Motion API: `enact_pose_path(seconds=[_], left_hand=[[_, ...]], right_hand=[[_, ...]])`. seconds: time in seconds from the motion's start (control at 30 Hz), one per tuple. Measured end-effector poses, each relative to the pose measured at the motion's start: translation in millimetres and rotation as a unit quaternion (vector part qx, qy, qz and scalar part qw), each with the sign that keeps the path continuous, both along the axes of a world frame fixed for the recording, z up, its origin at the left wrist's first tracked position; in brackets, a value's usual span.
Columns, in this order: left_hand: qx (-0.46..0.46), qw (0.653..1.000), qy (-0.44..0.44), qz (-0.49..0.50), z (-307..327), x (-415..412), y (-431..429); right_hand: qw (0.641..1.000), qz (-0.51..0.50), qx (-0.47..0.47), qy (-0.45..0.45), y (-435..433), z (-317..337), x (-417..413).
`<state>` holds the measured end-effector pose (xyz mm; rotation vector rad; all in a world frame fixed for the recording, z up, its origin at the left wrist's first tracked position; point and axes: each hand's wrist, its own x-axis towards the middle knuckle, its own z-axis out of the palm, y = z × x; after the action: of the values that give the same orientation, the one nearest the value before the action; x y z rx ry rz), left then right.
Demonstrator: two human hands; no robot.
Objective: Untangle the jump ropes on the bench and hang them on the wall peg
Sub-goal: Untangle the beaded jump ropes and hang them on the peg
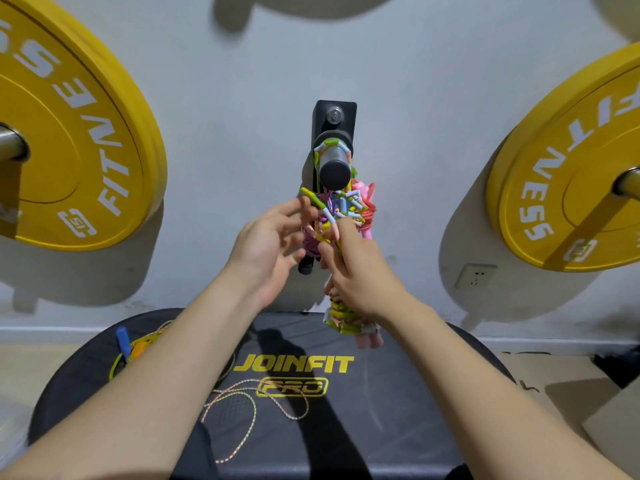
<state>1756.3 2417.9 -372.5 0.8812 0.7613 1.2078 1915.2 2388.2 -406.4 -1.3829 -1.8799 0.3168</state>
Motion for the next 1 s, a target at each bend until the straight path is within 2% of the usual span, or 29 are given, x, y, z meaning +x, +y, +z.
enact_pose_path(seconds=[0.07, 0.13, 0.23, 0.3, 0.37, 0.4, 0.47, 0.57, 0.7, 0.87, 0.93, 1.0], left_hand=[[0.055, 0.995, 0.077, 0.017, -6.8, 8.0, 1.1], [0.092, 0.991, 0.1, 0.015, -10.3, 14.1, 3.3], [0.132, 0.981, 0.134, 0.037, -14.4, 15.5, 9.0], [0.188, 0.95, 0.229, 0.097, -17.9, 11.6, 12.5], [0.25, 0.899, 0.327, 0.151, -19.1, 7.9, 16.5], [0.274, 0.878, 0.356, 0.168, -18.5, 6.5, 19.0], [0.31, 0.848, 0.385, 0.191, -16.4, 3.7, 26.3], [0.345, 0.821, 0.402, 0.216, -9.5, 4.1, 37.9], [0.337, 0.834, 0.382, 0.212, 5.8, 12.3, 47.9], [0.335, 0.835, 0.351, 0.26, 12.9, 21.4, 67.6], [0.324, 0.834, 0.34, 0.29, 9.1, 22.9, 77.3], [0.333, 0.829, 0.33, 0.305, 4.4, 23.6, 85.3]], right_hand=[[0.998, -0.008, 0.005, 0.066, 3.9, -1.7, -4.7], [0.99, -0.03, 0.004, 0.137, 7.4, 0.0, -12.4], [0.975, -0.027, -0.063, 0.21, 15.5, 4.1, -17.7], [0.978, -0.067, -0.052, 0.189, 18.2, 6.5, -16.3], [0.986, -0.113, -0.002, 0.122, 20.8, 9.1, -13.0], [0.987, -0.11, 0.013, 0.118, 21.7, 11.5, -11.9], [0.98, -0.082, 0.02, 0.18, 23.1, 16.1, -14.4], [0.965, -0.085, 0.036, 0.247, 31.9, 22.4, -20.2], [0.955, -0.148, 0.112, 0.231, 51.8, 34.5, -19.4], [0.907, -0.264, 0.177, 0.276, 65.4, 35.0, -26.4], [0.885, -0.294, 0.159, 0.323, 75.0, 33.1, -21.9], [0.885, -0.285, 0.089, 0.357, 84.0, 30.9, -10.5]])
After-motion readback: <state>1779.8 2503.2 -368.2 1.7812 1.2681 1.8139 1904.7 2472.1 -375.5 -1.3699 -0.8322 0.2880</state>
